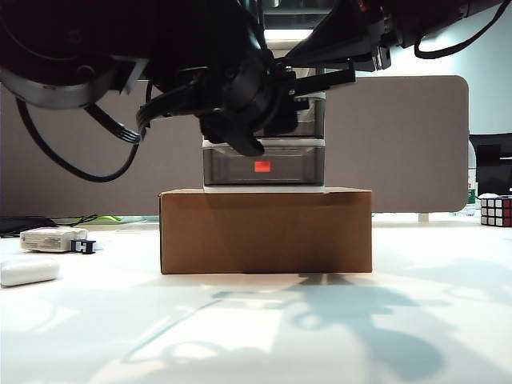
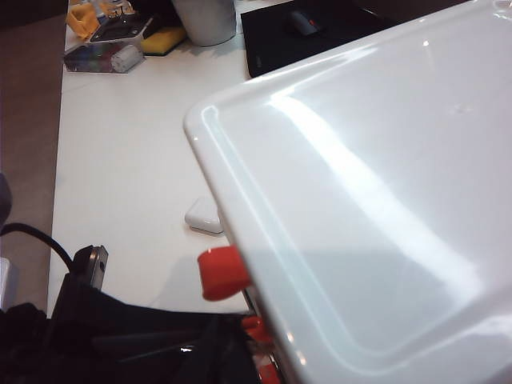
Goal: Open the second layer of the drawer on the table, pick up the earphone case on the table and put it in, and finally close the drawer.
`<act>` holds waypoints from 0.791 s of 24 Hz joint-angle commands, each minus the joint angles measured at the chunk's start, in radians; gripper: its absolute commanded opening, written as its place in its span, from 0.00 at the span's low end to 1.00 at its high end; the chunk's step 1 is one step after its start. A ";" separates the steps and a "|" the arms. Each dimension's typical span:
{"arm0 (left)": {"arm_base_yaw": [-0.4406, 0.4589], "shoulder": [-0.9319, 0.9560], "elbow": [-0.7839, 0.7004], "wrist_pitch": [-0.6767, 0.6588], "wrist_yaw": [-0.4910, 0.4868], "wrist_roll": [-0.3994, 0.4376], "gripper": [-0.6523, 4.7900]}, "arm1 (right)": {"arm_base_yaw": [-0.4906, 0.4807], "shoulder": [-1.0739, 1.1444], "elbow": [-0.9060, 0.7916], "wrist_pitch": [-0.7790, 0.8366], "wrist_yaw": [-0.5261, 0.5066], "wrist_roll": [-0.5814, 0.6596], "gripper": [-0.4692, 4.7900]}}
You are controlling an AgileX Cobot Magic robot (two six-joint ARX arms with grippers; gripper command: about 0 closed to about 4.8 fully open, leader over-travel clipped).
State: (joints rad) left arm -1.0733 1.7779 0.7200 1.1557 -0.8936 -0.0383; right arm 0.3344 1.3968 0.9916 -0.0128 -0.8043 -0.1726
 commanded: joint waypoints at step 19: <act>-0.181 -0.008 -0.001 -0.021 -0.239 0.025 0.11 | 0.002 -0.003 0.004 0.018 0.115 0.005 0.08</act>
State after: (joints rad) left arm -1.2400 1.7733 0.7189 1.1366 -1.1000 -0.0338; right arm 0.3351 1.3968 0.9916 -0.0139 -0.7006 -0.1722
